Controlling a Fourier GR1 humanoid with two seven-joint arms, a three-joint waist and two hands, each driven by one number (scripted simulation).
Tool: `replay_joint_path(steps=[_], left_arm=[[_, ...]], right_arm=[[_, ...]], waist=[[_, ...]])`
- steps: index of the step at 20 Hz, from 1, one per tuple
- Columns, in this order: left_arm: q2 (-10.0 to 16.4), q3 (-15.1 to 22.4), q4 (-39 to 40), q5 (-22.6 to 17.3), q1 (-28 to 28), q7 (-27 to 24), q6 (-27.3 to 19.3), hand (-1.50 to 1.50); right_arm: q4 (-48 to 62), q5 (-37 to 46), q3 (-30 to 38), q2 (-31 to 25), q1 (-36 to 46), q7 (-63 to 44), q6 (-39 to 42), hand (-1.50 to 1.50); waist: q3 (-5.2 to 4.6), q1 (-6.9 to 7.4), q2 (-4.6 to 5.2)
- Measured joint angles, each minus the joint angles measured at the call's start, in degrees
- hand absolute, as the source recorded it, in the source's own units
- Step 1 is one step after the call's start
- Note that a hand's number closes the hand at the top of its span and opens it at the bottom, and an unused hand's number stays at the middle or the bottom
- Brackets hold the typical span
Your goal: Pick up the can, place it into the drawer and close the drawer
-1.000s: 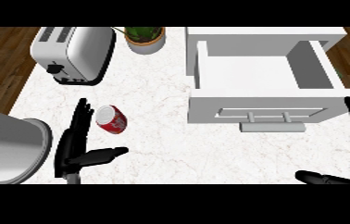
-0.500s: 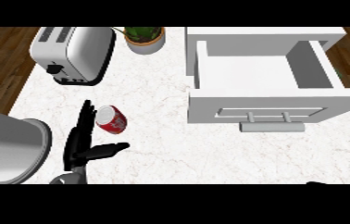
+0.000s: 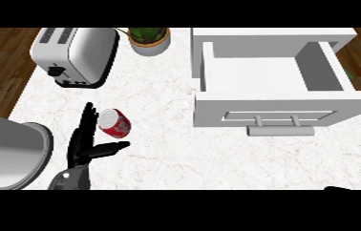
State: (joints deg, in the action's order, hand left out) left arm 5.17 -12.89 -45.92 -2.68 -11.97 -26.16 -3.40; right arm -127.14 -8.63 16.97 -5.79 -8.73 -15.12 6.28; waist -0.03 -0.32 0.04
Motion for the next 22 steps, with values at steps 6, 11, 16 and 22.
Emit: replay_joint_path(steps=[6,11,16,22], left_arm=[[1.52,-1.46,10.58,-0.56,-5.63,-5.78,0.97,-1.5],[2.92,-1.95,19.29,-0.16,-11.52,-9.36,2.36,-1.5],[3.25,-1.49,25.21,0.43,-14.95,-11.97,5.82,1.5],[3.41,-1.84,29.11,-0.07,-18.63,-13.89,10.33,1.5]], right_arm=[[-0.28,-1.02,1.41,-0.11,0.03,-0.17,1.13,-1.5],[-0.97,1.18,-0.23,1.14,0.24,-0.61,0.6,-1.5],[-0.56,1.4,0.27,0.48,2.57,-1.52,-0.11,-1.5],[0.44,1.35,0.7,0.66,2.28,-0.26,0.52,-1.5]], waist=[[0.0,-0.12,0.02],[-0.02,-0.32,0.1],[-0.04,-0.5,0.18],[-0.04,-0.56,0.19]])
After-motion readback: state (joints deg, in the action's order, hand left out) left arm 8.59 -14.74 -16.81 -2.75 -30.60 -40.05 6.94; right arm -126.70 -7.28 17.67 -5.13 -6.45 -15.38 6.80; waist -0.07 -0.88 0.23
